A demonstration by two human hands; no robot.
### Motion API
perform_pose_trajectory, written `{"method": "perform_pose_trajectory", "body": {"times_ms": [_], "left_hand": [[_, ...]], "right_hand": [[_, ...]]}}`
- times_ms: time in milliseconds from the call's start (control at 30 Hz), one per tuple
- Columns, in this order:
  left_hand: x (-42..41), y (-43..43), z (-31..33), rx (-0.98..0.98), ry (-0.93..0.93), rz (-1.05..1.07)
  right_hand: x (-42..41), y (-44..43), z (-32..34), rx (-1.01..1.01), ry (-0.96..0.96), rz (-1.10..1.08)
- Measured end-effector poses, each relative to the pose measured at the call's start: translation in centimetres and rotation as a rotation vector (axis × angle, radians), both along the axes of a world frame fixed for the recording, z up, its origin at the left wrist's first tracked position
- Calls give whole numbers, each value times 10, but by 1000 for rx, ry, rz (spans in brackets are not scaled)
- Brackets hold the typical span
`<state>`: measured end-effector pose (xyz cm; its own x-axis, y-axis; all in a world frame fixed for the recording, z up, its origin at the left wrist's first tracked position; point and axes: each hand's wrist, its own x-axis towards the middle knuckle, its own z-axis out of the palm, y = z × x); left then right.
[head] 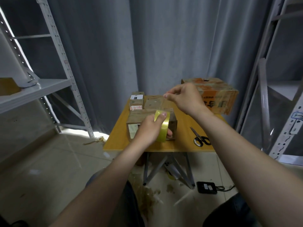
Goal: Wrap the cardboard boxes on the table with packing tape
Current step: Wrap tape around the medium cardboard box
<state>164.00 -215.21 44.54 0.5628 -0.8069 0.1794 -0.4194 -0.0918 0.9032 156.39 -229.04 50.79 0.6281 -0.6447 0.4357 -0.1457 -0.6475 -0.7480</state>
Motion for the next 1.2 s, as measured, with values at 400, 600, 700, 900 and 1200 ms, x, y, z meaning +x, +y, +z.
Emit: {"method": "perform_pose_trajectory", "body": {"times_ms": [400,600,700,900,1200], "left_hand": [[2,19,-20,363,223,-79],[10,31,-33,325,371,-34],[17,35,-48,439,169,-8],[22,29,-56,375,240,148],[28,18,-53,340,328,168]], "right_hand": [[20,-16,-17,124,-29,40],[43,-31,-19,258,-66,48],[62,-41,-16,245,-72,36],[99,-63,-26,202,97,77],[129,-89,-57,210,181,62]]}}
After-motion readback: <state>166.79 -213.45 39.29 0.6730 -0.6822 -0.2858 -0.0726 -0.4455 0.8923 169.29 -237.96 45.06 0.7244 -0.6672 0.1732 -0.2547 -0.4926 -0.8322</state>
